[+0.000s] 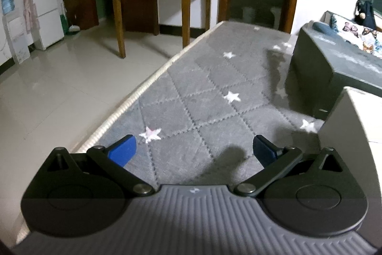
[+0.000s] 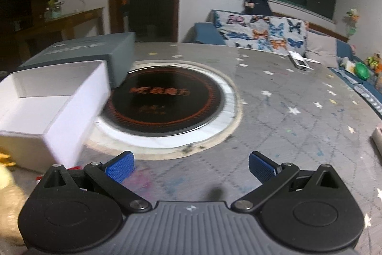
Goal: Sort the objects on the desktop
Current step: 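Move the right tool to the red biscuit packet and grasp it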
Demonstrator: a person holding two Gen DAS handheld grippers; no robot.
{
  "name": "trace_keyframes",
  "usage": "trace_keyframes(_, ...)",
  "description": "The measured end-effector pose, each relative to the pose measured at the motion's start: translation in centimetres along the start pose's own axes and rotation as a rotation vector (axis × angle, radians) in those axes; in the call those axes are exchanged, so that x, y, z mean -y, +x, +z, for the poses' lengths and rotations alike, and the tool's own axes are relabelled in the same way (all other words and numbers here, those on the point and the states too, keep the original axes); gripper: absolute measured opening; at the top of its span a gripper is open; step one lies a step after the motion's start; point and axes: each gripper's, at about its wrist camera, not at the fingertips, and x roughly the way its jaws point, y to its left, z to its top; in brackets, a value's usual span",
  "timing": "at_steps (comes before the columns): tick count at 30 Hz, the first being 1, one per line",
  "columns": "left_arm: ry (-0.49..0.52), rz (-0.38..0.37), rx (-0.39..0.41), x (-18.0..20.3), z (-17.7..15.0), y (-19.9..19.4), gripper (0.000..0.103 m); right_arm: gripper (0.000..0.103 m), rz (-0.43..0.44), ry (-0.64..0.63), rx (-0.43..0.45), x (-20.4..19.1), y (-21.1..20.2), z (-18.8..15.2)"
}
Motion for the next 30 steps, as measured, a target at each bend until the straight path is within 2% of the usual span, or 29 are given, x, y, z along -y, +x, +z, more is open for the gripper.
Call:
trace_keyframes(6, 0.012, -0.048, 0.067, 0.6, 0.3, -2.4, 0.103, 0.103, 0.012, -0.007, 0.000, 0.8, -0.2, 0.3)
trace_keyframes(8, 0.031, -0.089, 0.081, 1.0, 0.4, -4.2, 0.103, 0.103, 0.033, -0.027, 0.018, -0.8, -1.3, -0.3)
trace_keyframes(10, 0.057, -0.152, 0.098, 1.0, 0.6, -6.7, 0.103, 0.103, 0.059, -0.051, 0.037, -3.7, -2.5, -1.2)
trace_keyframes(13, 0.124, -0.235, 0.123, 2.1, 0.8, -10.0, 0.103, 0.101, 0.179, -0.033, -0.002, -2.1, -4.1, -1.2)
trace_keyframes(18, 0.193, -0.417, 0.127, 4.5, 1.0, -13.8, 0.103, 0.094, 0.252, -0.048, -0.048, -3.7, -4.7, -1.3)
trace_keyframes(25, 0.310, -0.651, 0.092, 8.9, -0.4, -17.1, 0.103, 0.080, 0.318, -0.093, -0.097, -5.4, -4.0, -1.4)
trace_keyframes(27, 0.336, -0.690, 0.083, 10.0, -0.8, -17.8, 0.103, 0.075, 0.322, -0.101, -0.112, -5.7, -3.5, -1.4)
trace_keyframes(30, 0.380, -0.728, 0.068, 11.9, -1.5, -18.8, 0.103, 0.073, 0.336, -0.096, -0.125, -5.7, -3.0, -1.3)
